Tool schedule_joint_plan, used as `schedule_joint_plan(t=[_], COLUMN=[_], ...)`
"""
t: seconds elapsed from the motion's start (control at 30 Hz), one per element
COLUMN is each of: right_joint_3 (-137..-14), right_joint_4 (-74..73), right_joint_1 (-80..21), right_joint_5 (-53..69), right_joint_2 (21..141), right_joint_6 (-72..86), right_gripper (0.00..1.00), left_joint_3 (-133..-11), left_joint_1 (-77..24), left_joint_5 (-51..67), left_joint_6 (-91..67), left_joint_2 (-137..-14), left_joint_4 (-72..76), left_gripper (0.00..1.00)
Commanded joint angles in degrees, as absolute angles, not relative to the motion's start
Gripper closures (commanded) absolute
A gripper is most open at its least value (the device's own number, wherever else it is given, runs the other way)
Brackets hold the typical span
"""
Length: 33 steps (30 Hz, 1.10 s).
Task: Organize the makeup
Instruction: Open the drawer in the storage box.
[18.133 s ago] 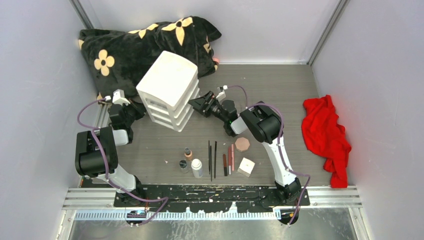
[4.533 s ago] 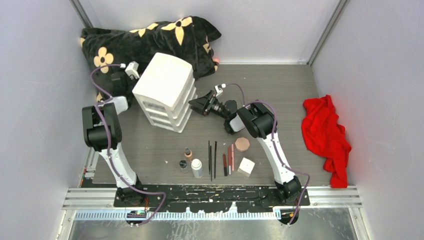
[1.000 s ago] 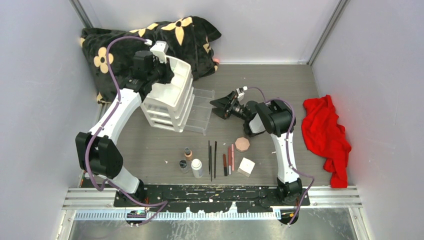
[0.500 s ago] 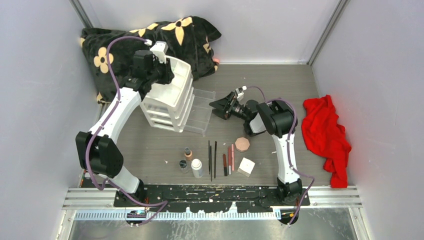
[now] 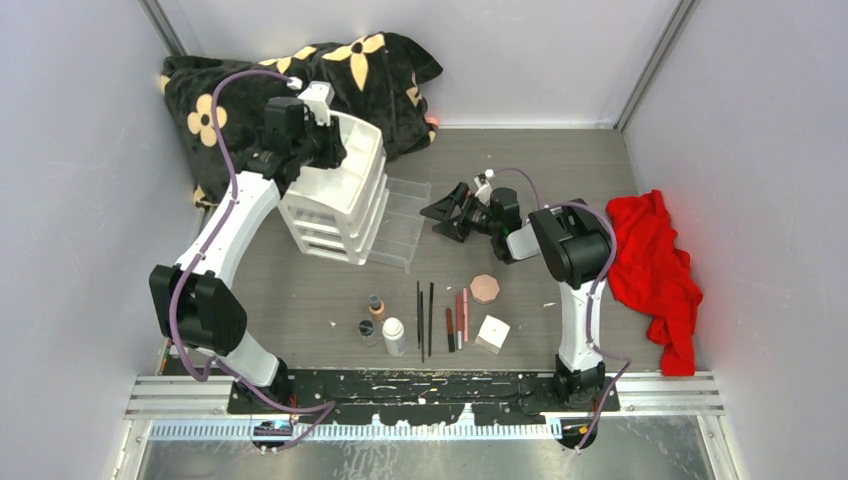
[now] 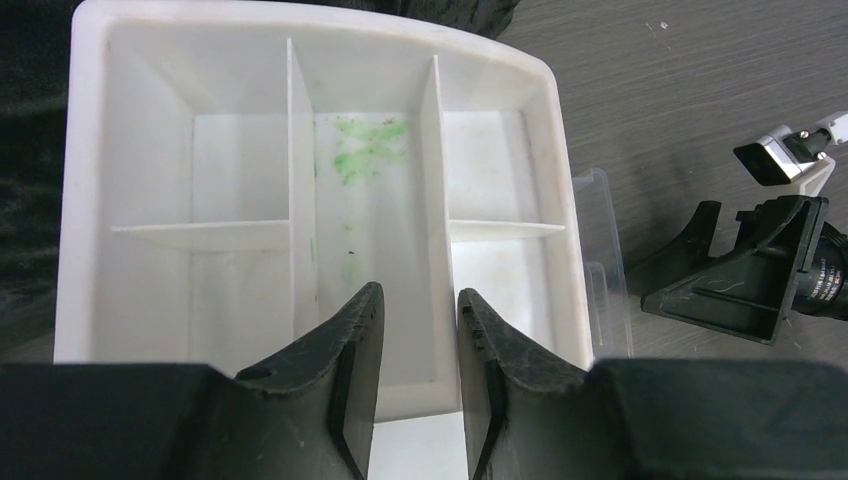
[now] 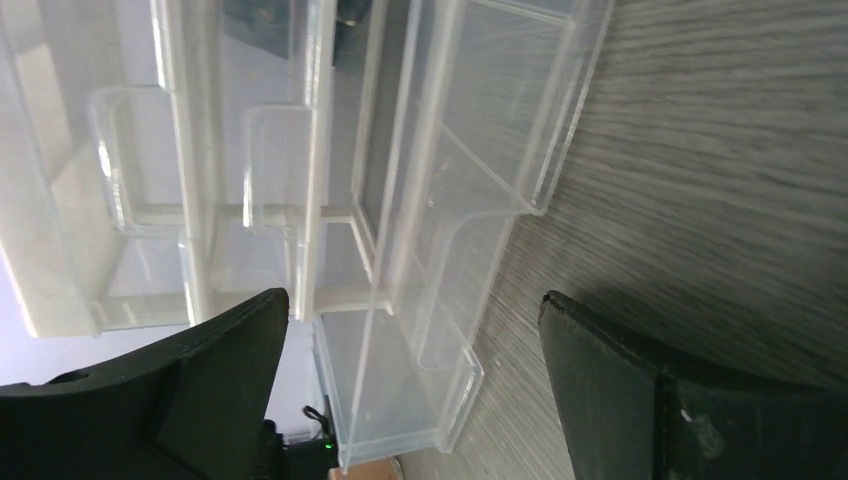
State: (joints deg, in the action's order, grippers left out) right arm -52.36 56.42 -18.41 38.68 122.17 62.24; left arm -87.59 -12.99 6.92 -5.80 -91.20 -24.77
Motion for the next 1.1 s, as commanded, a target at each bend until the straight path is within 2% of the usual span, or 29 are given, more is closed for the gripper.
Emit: schedule_joint_plan(t=[0.0, 0.33, 0.6, 0.7, 0.9, 1.0, 1.07], right_joint_3=[-50.81, -51.17, -54.57, -57.56, -63.90, -66.87, -69.33], right_joint_4=[39.57, 18.77, -2.11, -12.51, -27.35, -32.65, -36.15], right_joint_1=[-17.78, -17.77, -18.10, -19.12, -24.32, -29.16, -31.76], right_joint_5=[35.08, 28.09, 21.96, 17.11, 0.19, -8.81, -13.46], right_joint_2=[116.05, 99.33, 88.98, 83.54, 76.69, 75.11, 74.72], right_joint_6=[52.39, 37.63, 24.47, 18.29, 10.95, 7.72, 6.17], right_gripper=[0.00, 0.00, 0.00, 0.00, 0.00, 0.00, 0.00], left_joint_3=[-92.26, -100.07, -99.67, -99.65, -99.97, -99.90, -99.39], left_joint_1=[-12.30, -12.26, -10.12, -8.67, -7.77, -7.28, -6.93], left_joint_5=[5.63, 6.31, 6.32, 7.24, 5.61, 4.50, 4.59], left_joint_6=[-5.93, -6.04, -7.80, -8.66, -8.28, -7.94, -7.73], left_joint_2=[-89.71, -87.64, -83.94, -82.32, -79.49, -78.10, -77.16], left_joint_4=[-28.46, -34.13, -36.82, -38.18, -40.12, -41.32, -41.99], left_gripper=[0.66, 0.61, 0.56, 0.51, 0.47, 0.28, 0.24])
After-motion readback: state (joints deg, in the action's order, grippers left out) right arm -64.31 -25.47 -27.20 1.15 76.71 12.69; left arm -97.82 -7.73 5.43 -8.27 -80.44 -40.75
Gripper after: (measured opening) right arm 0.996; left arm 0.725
